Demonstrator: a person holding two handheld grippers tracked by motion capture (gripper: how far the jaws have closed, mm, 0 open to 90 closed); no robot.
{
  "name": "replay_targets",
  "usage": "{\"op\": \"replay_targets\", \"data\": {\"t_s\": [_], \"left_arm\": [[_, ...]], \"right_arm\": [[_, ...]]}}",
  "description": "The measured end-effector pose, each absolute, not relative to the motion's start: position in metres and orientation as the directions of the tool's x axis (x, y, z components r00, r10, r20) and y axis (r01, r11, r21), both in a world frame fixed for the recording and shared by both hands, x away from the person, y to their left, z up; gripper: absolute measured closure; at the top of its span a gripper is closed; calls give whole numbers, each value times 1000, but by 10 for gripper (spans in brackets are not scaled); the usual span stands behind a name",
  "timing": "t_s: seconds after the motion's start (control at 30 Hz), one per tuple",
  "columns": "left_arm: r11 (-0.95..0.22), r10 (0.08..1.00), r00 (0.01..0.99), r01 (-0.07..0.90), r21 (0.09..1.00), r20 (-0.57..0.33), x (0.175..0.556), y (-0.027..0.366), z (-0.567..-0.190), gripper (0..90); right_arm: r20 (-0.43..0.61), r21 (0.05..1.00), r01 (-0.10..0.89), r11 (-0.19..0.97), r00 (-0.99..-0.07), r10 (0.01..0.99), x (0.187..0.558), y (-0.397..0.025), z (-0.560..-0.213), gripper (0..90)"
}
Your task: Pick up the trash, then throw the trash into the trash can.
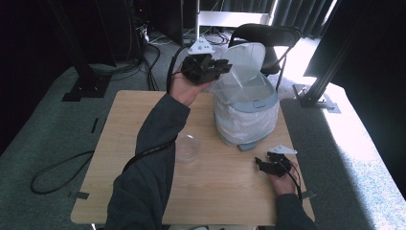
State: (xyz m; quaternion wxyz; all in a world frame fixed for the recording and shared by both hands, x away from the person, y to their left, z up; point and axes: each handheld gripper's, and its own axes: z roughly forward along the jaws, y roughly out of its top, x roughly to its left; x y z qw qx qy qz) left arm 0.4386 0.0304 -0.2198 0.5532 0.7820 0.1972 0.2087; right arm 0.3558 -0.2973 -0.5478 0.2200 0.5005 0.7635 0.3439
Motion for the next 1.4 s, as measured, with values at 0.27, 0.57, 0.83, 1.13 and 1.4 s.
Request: {"op": "replay_targets", "data": {"t_s": [0.27, 0.57, 0.83, 1.13, 1.4], "left_arm": [[-307, 556, 827, 106, 946, 88, 437, 50, -227, 637], [-288, 588, 808, 162, 944, 41, 437, 83, -251, 600], [-281, 628, 778, 219, 934, 6, 435, 111, -280, 587], [-295, 658, 753, 266, 918, -7, 431, 135, -306, 565], [-299, 671, 741, 320, 899, -40, 422, 152, -333, 551]], "right_arm": [[10, 745, 613, 263, -405, 914, 356, -297, -548, 357], [7, 746, 612, 264, -404, 915, 356, -297, -548, 356], [8, 746, 611, 263, -403, 915, 356, -297, -548, 356], [8, 747, 611, 262, -402, 916, 356, -297, -548, 355], [6, 747, 611, 263, -401, 916, 355, -297, -548, 353]]}}
